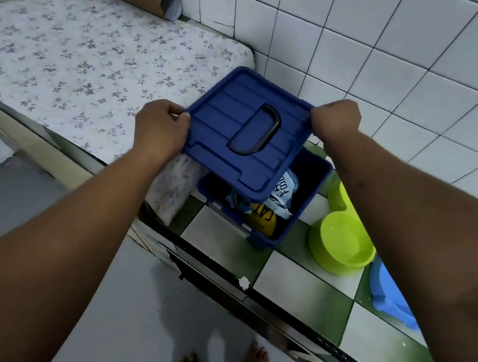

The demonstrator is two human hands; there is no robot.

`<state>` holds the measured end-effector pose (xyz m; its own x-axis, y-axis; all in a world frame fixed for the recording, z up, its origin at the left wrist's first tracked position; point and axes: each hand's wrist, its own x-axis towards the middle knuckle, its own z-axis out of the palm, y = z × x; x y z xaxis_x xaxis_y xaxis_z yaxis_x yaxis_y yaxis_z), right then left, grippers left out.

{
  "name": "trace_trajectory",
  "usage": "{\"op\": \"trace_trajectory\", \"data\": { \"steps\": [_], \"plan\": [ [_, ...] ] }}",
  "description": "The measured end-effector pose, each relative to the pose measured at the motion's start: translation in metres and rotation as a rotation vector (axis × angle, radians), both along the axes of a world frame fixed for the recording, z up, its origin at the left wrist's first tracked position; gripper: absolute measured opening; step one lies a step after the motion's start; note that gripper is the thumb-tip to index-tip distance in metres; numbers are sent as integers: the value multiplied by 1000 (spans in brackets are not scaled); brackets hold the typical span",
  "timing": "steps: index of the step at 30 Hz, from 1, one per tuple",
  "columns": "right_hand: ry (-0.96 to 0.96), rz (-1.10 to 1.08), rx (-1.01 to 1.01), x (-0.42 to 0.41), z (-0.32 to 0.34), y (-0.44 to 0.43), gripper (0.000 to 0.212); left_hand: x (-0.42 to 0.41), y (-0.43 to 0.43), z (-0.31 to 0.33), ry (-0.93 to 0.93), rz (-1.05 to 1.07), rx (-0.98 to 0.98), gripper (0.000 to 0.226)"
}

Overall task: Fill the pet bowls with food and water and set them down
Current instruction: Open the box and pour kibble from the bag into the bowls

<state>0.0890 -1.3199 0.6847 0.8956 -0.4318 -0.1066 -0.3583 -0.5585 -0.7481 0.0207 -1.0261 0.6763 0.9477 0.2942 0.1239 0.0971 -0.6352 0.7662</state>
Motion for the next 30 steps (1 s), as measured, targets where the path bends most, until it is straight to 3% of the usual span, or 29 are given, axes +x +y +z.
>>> {"op": "trace_trajectory", "data": {
  "steps": [5, 7, 11, 15, 21, 24, 27, 30],
  "plan": [
    [-29, 47, 132, 17, 7, 38, 23, 8, 37, 17, -48, 77, -27, 20],
    [-31, 82, 162, 20, 8, 55, 8, 10, 53, 22, -42, 110, -17, 19],
    [-93, 120, 281, 30, 9, 93, 33, 17, 85, 29, -60, 166, 45, 21],
    [-68, 211, 242, 40, 17, 132, 48, 29, 118, 34, -31, 205, 98, 19],
    [-55, 304, 231, 55, 16, 182, 49, 45, 158, 32, 15, 240, 156, 17],
    [-50, 324, 226, 61, 9, 203, 39, 55, 171, 28, 73, 230, 182, 20],
    [-29, 364, 205, 63, 0, 218, 30, 62, 180, 22, 142, 155, 229, 19],
    [-37, 389, 154, 63, -5, 225, 38, 65, 184, 13, 160, 73, 267, 22]
  ]
}}
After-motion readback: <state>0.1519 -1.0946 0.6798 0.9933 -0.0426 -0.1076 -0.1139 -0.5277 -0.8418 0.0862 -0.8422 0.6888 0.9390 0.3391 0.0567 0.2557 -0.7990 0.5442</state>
